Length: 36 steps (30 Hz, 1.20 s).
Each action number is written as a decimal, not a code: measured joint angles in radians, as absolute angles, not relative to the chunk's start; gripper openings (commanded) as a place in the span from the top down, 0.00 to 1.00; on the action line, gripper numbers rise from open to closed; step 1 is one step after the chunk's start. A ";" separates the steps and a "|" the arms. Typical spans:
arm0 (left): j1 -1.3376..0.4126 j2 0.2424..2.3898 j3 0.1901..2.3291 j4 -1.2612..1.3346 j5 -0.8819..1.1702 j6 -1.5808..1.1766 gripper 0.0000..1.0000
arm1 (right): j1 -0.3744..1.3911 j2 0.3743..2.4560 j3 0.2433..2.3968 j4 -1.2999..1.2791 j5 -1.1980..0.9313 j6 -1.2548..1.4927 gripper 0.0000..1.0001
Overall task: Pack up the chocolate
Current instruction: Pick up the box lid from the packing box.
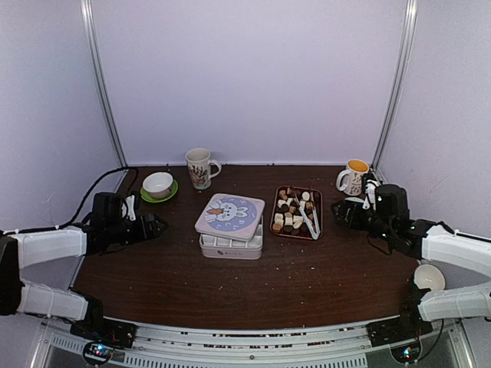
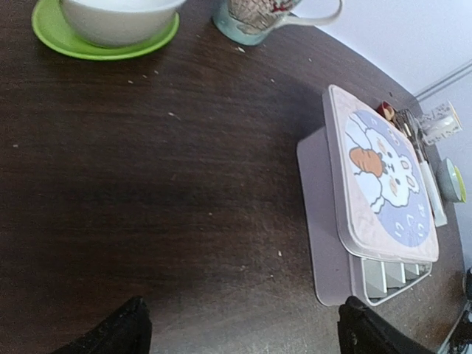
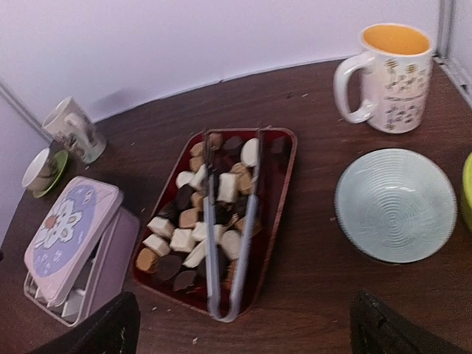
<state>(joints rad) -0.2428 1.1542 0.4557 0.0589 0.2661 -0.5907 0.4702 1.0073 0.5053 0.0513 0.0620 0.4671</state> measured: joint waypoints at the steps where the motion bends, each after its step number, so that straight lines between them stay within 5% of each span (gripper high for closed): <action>1: -0.243 1.186 0.464 0.069 0.300 -0.588 0.11 | 0.497 1.045 0.528 0.055 0.045 0.477 0.01; 18: -0.244 1.461 0.537 0.321 0.500 -0.631 0.12 | 0.691 1.484 0.844 0.092 -0.086 0.554 0.06; 36: -0.249 1.725 0.578 0.646 0.579 -0.798 0.15 | 0.743 1.593 0.997 0.045 -0.096 0.571 0.07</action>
<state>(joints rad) -0.2489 1.7248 0.5781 0.6456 0.5785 -0.7979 0.7429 1.5932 0.9966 0.0448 -0.0956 0.5713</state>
